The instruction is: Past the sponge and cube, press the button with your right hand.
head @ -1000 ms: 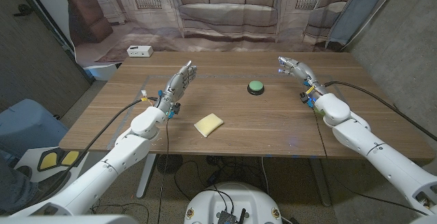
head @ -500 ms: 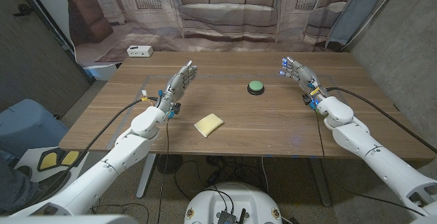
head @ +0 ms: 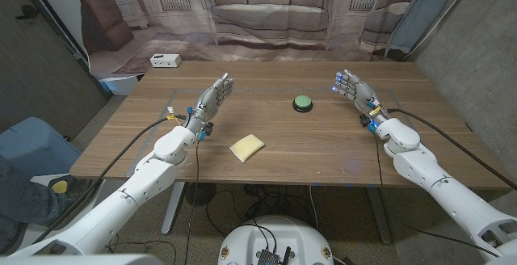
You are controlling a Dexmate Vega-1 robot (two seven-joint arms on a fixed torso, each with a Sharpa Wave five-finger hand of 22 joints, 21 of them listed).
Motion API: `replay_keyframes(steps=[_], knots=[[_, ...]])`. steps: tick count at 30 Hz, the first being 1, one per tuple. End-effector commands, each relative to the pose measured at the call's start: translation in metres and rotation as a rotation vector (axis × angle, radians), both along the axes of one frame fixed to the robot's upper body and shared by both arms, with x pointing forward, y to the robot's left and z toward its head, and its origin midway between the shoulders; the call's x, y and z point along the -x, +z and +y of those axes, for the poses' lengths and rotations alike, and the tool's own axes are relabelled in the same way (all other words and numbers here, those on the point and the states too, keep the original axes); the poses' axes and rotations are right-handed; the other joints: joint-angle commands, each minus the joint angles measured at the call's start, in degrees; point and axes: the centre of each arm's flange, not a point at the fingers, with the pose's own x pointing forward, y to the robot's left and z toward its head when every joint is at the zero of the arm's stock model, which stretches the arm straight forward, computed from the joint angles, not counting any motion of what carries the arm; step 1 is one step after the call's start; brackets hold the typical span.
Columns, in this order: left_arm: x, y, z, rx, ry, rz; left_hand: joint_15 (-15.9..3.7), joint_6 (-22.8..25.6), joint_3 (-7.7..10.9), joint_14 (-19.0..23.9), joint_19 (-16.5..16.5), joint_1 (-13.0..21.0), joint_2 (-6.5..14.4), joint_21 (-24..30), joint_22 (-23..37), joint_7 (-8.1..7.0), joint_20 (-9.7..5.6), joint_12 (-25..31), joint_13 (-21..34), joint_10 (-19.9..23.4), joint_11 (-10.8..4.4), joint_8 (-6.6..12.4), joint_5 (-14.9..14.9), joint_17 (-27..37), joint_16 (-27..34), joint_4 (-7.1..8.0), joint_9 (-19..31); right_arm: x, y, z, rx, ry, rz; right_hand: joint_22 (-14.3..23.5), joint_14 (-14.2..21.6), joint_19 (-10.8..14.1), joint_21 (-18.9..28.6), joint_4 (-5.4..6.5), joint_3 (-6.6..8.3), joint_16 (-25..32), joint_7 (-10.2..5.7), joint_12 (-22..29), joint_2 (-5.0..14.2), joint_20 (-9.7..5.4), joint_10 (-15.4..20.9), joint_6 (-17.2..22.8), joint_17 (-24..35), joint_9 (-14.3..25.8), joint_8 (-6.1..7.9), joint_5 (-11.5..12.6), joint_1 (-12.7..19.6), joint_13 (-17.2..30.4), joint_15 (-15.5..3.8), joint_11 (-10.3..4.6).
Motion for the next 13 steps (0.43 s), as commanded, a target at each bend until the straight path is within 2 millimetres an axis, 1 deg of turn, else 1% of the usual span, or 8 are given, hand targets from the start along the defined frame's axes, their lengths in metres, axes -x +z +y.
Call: replay_keyframes(steps=[1,13], knots=[[-0.0017,0.0035,-0.0013,-0.002,-0.005,0.001,-0.10,0.44,0.17,0.55,0.18,-0.08,0.27,-0.10,0.23,-0.01,0.44,-0.09,0.17,0.28,-0.06,-0.10,-0.23,0.25,-0.07,-0.25,0.22,0.0023,-0.0016,-0.0021,-0.013,0.003,0.003,0.01,0.13,0.01,-0.11,-0.16,-0.12,0.10,0.41,0.19,-0.09,0.24,0.49,0.05,0.32,0.11,0.19,-0.18,-0.44,0.26,0.22,0.05],[-0.0018,0.0089,-0.0029,-0.014,-0.012,-0.015,-0.04,0.50,0.14,0.57,0.19,-0.09,0.29,-0.15,0.23,0.02,0.45,-0.07,0.17,0.34,-0.06,-0.08,-0.23,0.25,-0.07,-0.28,0.22,0.0038,-0.0026,-0.0021,-0.018,-0.001,-0.002,0.01,0.12,-0.08,-0.17,-0.15,-0.16,0.11,0.47,0.19,-0.02,0.31,0.58,0.14,0.34,0.10,0.20,-0.17,-0.47,0.27,0.30,0.13]])
